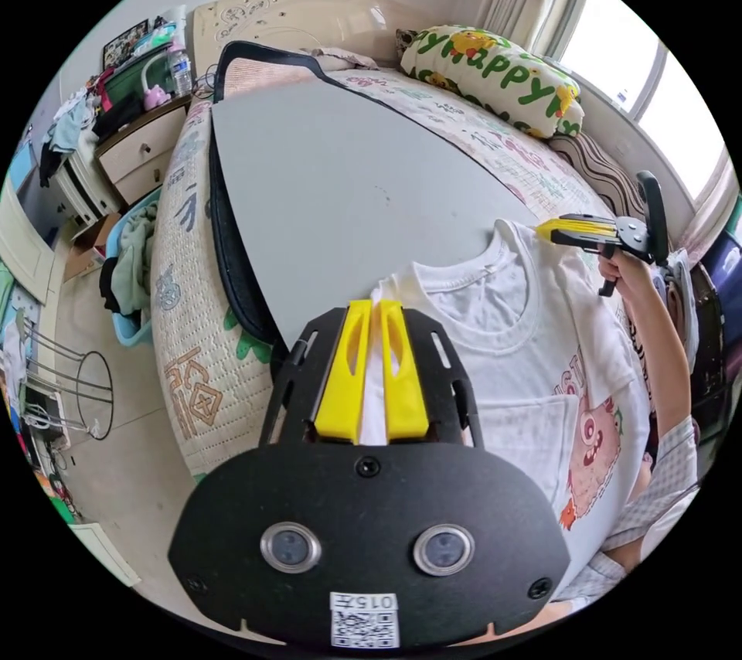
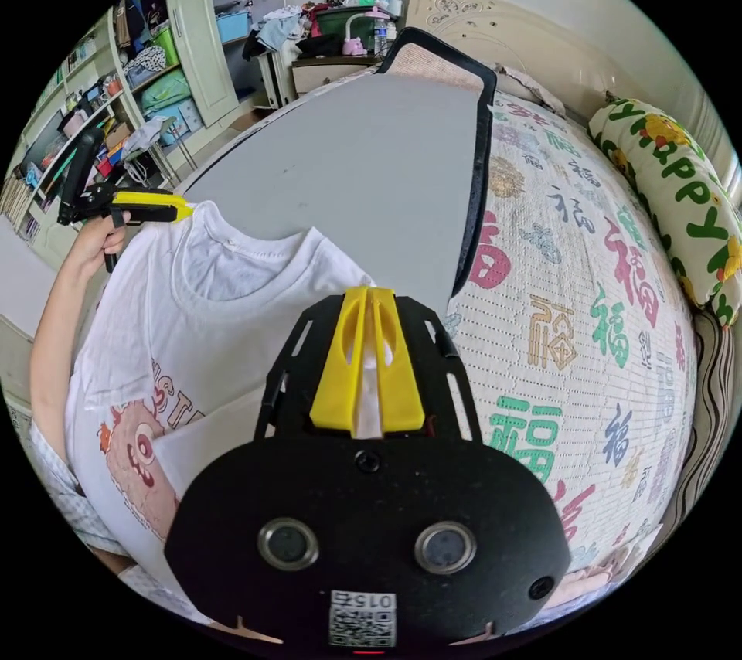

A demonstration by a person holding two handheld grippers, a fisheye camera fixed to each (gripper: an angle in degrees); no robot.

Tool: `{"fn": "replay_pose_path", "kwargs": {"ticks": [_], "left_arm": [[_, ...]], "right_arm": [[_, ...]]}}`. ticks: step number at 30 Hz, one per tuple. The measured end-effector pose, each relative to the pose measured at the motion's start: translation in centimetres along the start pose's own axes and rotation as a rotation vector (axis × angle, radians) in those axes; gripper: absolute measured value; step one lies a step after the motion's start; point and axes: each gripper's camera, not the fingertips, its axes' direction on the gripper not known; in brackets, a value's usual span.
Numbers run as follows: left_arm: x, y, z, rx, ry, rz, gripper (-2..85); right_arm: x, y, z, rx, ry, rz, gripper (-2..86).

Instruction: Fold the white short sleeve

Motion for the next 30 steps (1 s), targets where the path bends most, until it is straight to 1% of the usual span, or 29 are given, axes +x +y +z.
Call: {"fn": "replay_pose_path", "kwargs": {"ticks": [3,5,9,12,14,15,17,18,20,21,23,24,26,28,30], "left_arm": [[2.0,0.9,-2.0,0.052,-0.034,0.055,1.3],[3.9,2.8,-4.9,0.132,-0.016,0.103,0.9],[7.6,7.5,-10.6,0.232,0.038,0.189,0.6],[12.0,13.5,-16.5,0.313,0.066,0.282,0.6],[15.7,20.1,-21.4,0.390,0.110,0.360,0.6],[16.7,21.9,-22.6,0.408,0.120,0.379,0.6],[20.5,29.6,-26.1,0.454,0.158,0.455,0.6],[21.4,31.4,-26.7,0.456,0.166,0.478,0.6],[24.7,38.2,-27.5,0.437,0.208,0.546,0.7],[25.4,39.6,-27.3,0.421,0.222,0.561,0.7],[27.3,43.2,-25.0,0.306,0.276,0.587,0.7],[27.6,43.8,-24.3,0.267,0.299,0.597,0.8],[28.9,44.9,-21.9,0.135,0.374,0.622,0.8],[30.2,45.4,-21.7,0.101,0.348,0.661,0.7],[31.5,45.7,-22.6,0.116,0.322,0.711,0.7]], "right_arm": [[-0.4,1.9,-3.5,0.066,0.017,-0.002,-0.3],[-0.8,4.2,-7.5,0.137,0.001,-0.009,-0.5],[-1.4,9.1,-14.6,0.232,-0.036,-0.019,-0.8],[-2.7,15.0,-21.2,0.314,-0.111,-0.046,-0.9],[-4.6,21.3,-26.4,0.373,-0.161,-0.098,-0.9],[-5.1,23.0,-27.7,0.385,-0.174,-0.113,-0.9],[-7.3,30.5,-32.0,0.425,-0.215,-0.167,-0.9],[-7.9,32.4,-32.8,0.429,-0.218,-0.180,-0.9],[-10.0,40.2,-35.1,0.431,-0.232,-0.219,-0.9],[-10.5,42.0,-35.3,0.418,-0.239,-0.223,-0.9],[-11.9,48.1,-34.7,0.341,-0.277,-0.210,-0.9],[-12.1,49.3,-34.4,0.316,-0.284,-0.205,-0.9],[-12.6,53.3,-33.2,0.258,-0.296,-0.160,-0.9],[-12.6,55.5,-33.0,0.245,-0.281,-0.117,-0.9],[-12.5,57.1,-33.7,0.274,-0.312,-0.091,-0.9]]}}
